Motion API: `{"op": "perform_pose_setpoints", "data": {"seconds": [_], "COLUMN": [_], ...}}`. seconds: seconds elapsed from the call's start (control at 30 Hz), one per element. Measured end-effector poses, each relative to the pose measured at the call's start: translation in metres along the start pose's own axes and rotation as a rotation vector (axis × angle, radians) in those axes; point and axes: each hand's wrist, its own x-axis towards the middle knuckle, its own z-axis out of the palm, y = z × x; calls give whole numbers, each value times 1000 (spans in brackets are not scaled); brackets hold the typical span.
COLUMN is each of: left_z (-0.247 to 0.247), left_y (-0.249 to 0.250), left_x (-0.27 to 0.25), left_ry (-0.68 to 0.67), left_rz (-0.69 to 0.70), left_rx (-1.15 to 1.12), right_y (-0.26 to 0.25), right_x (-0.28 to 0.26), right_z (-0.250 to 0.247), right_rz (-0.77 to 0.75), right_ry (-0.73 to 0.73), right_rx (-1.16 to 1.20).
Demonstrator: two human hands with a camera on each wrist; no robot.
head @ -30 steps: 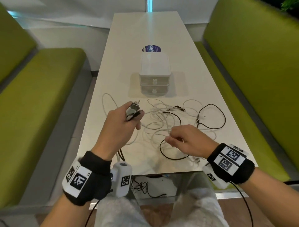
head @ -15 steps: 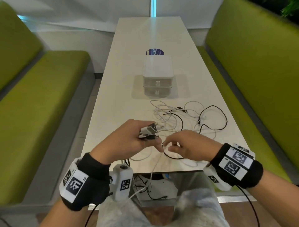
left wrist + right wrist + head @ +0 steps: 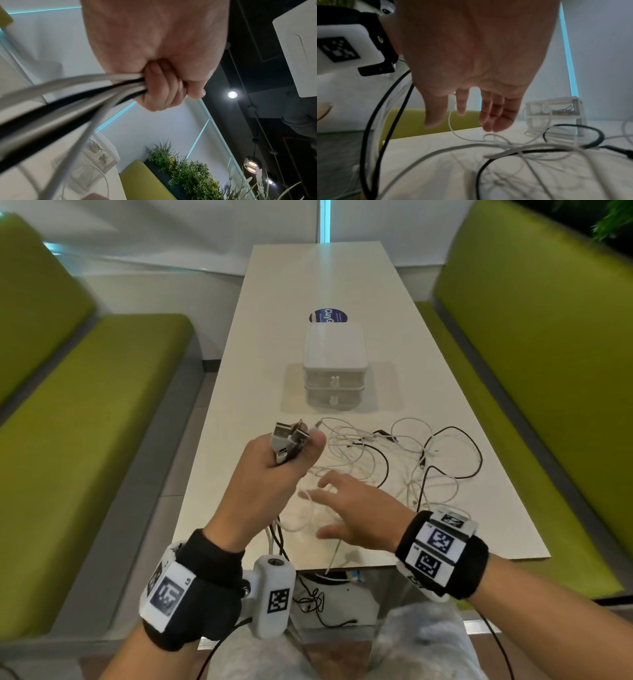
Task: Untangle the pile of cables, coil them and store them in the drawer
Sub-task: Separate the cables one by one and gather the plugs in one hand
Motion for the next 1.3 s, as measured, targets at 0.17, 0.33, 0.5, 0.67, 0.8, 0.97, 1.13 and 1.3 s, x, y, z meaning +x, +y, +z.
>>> {"op": "perform_pose_setpoints", "data": {"seconds": [0.17,0.33,0.5,0.67,0.8,0.97,1.13,1.3], "left_z": [2,1,-9,-13,-11,-7,-6,-10], "left_y": [-1,3,7,3,-3,-11,-23,-33], "left_x": [2,1,4,2,3,6,13,18], "left_ry": [17,4,55,55,42,56,108,181], "left_rz": [-7,-7,5,3,-1,-29,-105,-153], "left_rx": [-83,-158,-149,-132,-109,-84,-80,-77], "right_y": [-5,-8,-10,-7,6,14,23,29], "right_x": [5,6,-4,-17,-12,25,63,71], "right_z": [1,-5,1,-15,-14,-8,10,13], "right_rz": [37,-91,-71,-31,23,235,351,329], "right_ry": [300,287,250,-241,-364,169,-18,115], "right_rx": [222,259,389,543,289,52,-131,-38]}}
